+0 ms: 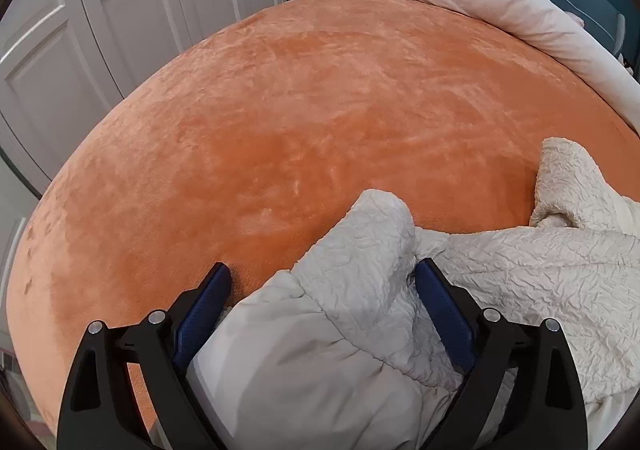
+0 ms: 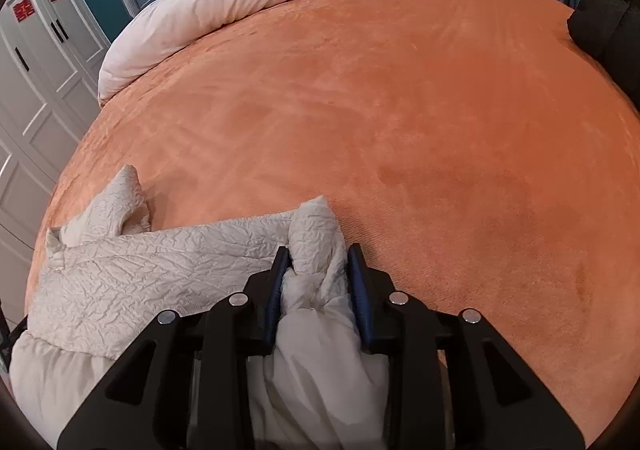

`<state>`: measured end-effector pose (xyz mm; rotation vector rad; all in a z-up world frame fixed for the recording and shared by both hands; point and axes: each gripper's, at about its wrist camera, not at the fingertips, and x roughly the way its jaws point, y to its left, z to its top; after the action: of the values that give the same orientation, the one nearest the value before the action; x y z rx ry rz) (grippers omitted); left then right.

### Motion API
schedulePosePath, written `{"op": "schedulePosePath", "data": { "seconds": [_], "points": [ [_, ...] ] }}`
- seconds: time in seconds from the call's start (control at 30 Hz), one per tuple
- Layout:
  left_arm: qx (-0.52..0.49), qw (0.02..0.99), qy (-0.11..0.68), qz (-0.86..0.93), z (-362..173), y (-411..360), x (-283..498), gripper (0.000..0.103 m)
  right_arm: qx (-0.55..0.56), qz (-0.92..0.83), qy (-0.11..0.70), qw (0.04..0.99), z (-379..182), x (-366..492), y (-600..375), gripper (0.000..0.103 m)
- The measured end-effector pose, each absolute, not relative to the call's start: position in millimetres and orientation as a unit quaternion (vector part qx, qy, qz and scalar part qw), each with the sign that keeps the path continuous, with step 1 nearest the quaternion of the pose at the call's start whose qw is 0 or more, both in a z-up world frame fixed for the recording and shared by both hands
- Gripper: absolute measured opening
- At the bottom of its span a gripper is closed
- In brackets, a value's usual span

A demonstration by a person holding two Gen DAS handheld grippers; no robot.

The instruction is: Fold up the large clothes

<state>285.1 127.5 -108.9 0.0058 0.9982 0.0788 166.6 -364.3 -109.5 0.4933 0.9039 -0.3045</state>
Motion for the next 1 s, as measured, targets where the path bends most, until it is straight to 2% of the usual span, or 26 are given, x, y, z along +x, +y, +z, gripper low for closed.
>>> {"op": "schedulePosePath", "data": {
  "seconds": [0.1, 0.27, 0.43, 0.63, 0.8, 0.9, 1.0],
  "points": [
    [-0.003, 0.882, 0.470, 0.040, -88.2, 131.5, 274.5, 0.086, 0.224, -0.164, 0.417, 0.866, -78.7, 150.7, -361.1, 0.030],
    [-0.024, 0.899, 0.438, 0.012, -30.5, 138.0, 222.0, 0.085, 0.180, -0.096, 0.366, 0.908, -6.2, 99.2, -307.6, 0.030],
    [-0.006, 0.903, 0.429, -0.041, 2.4, 98.6, 161.9, 0.085, 0.159, 0.003, 0.400, 0.903, -3.9, 80.1, -217.5, 0.030],
    [0.031, 0.884, 0.461, -0.069, -24.4, 61.2, 113.7, 0.085, 0.116, 0.041, 0.446, 0.887, -40.3, 62.0, -153.2, 0.030],
    [0.033, 0.877, 0.478, -0.038, -58.4, 86.0, 86.3, 0.092, 0.097, 0.034, 0.456, 0.884, -51.3, 25.8, -156.2, 0.026],
    [0.008, 0.871, 0.490, -0.039, -64.0, 107.3, 77.4, 0.092, 0.078, 0.025, 0.468, 0.880, -59.0, 3.1, -159.4, 0.026],
    [0.029, 0.873, 0.487, -0.026, -59.7, 117.2, 65.0, 0.091, 0.070, 0.017, 0.479, 0.875, -54.1, -5.8, -156.0, 0.028]
  ]
}}
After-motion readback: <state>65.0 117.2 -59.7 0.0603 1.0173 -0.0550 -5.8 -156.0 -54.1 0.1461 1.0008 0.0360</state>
